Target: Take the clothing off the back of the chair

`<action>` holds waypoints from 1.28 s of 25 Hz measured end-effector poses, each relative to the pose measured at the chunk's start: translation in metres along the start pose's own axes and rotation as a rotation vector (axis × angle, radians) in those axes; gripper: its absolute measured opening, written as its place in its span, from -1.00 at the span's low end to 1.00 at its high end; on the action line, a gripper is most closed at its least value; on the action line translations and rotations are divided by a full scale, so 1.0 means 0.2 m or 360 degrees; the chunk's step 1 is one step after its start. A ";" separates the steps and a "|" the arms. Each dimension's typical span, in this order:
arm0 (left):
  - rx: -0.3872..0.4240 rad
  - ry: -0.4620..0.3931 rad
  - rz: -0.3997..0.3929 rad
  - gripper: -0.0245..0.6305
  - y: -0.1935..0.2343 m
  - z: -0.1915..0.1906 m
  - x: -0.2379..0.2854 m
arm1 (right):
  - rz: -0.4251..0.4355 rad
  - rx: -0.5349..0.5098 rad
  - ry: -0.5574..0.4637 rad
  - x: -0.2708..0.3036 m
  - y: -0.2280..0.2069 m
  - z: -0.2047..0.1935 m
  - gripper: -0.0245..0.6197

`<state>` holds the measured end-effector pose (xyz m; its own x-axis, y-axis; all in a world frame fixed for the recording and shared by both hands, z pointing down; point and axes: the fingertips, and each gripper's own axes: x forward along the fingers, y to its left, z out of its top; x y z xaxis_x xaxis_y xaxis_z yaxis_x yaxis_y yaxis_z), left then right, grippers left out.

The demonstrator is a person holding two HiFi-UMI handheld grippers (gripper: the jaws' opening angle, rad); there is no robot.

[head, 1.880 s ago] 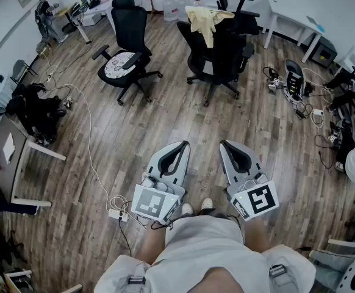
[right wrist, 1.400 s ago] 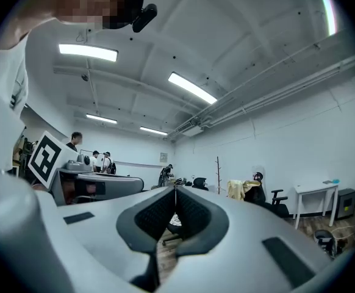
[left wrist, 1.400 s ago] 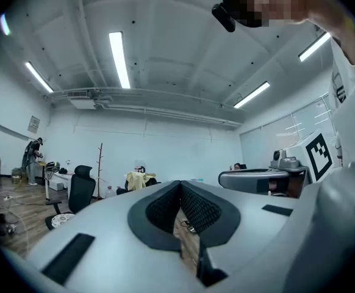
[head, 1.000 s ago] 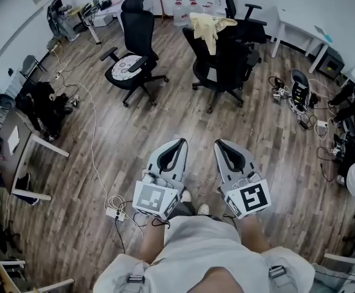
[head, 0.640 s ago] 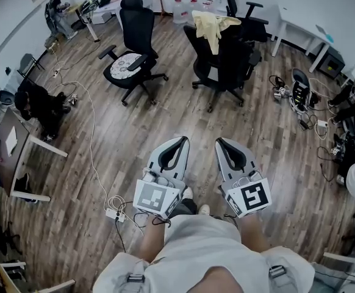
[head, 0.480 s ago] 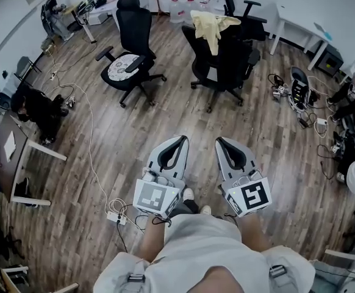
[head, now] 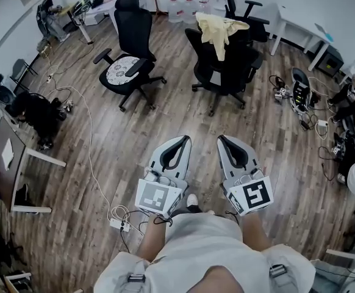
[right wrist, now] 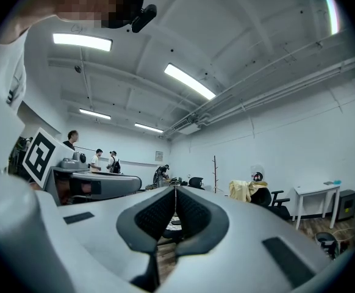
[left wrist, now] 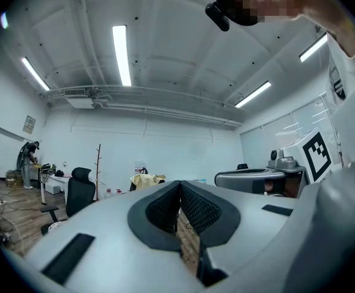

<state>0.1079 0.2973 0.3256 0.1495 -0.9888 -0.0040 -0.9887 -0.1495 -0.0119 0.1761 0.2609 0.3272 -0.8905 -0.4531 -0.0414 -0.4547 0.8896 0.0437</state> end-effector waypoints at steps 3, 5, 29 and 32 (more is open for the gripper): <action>-0.0001 -0.0004 -0.0020 -0.87 0.07 0.00 0.02 | -0.0020 -0.0002 0.0000 0.07 0.01 0.00 -0.86; 0.0001 -0.0010 -0.0035 -0.87 0.11 0.01 0.03 | -0.0033 -0.0005 -0.0004 0.11 0.01 0.00 -0.86; -0.0009 0.0003 -0.0051 -0.87 0.41 -0.06 0.46 | -0.0049 -0.0003 0.0023 0.54 -0.30 -0.09 -0.86; -0.0012 0.0006 -0.0037 -0.87 0.45 -0.07 0.55 | -0.0031 0.0001 0.0025 0.61 -0.37 -0.10 -0.86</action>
<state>0.0345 0.1757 0.3382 0.1725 -0.9850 0.0001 -0.9850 -0.1725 -0.0042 0.1007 0.1391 0.3397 -0.8815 -0.4713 -0.0269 -0.4721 0.8805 0.0422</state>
